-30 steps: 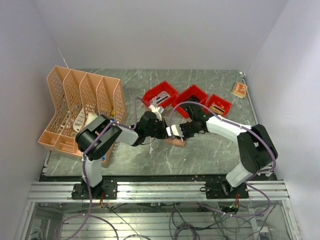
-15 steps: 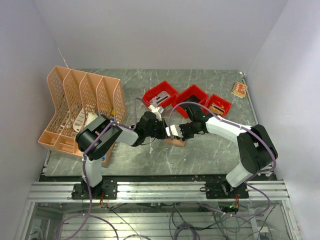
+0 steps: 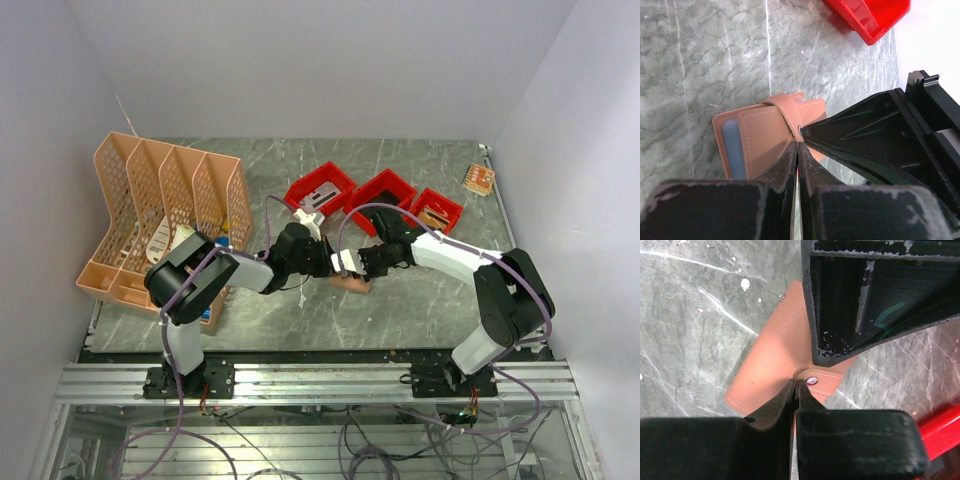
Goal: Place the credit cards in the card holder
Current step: Close the card holder at the center of the board.
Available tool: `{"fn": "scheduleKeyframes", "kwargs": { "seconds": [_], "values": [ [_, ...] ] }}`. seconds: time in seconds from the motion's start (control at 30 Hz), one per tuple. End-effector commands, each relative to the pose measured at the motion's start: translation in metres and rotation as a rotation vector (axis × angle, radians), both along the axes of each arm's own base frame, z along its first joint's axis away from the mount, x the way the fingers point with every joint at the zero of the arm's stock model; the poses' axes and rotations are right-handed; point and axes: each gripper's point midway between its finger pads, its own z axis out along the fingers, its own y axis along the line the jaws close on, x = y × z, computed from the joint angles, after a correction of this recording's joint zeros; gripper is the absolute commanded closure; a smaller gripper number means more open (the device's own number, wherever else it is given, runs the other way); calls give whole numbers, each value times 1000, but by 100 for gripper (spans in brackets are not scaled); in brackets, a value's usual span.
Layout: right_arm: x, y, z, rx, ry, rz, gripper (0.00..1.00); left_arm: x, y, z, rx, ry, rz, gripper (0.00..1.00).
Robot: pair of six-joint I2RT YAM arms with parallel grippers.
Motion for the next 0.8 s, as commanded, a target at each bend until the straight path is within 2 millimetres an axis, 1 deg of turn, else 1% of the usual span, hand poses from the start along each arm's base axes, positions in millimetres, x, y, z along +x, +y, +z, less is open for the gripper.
{"fn": "scheduleKeyframes", "kwargs": {
  "seconds": [0.0, 0.2, 0.37, 0.6, 0.77],
  "values": [
    [-33, -13, -27, -82, 151, -1, 99, 11, -9, 24, -68, -37, 12, 89],
    [-34, -14, -28, -85, 153, -2, 99, 12, -19, 23, -103, -26, -7, 88],
    [-33, -14, -28, -84, 152, -1, 99, 13, -23, 22, -117, -20, -14, 88],
    [-34, -14, -29, -87, 155, 0, 99, 9, -31, 11, -112, 4, -36, 91],
    [-34, -14, -29, -87, 154, -1, 99, 5, -29, 2, -95, 21, -39, 93]
  ]
}}
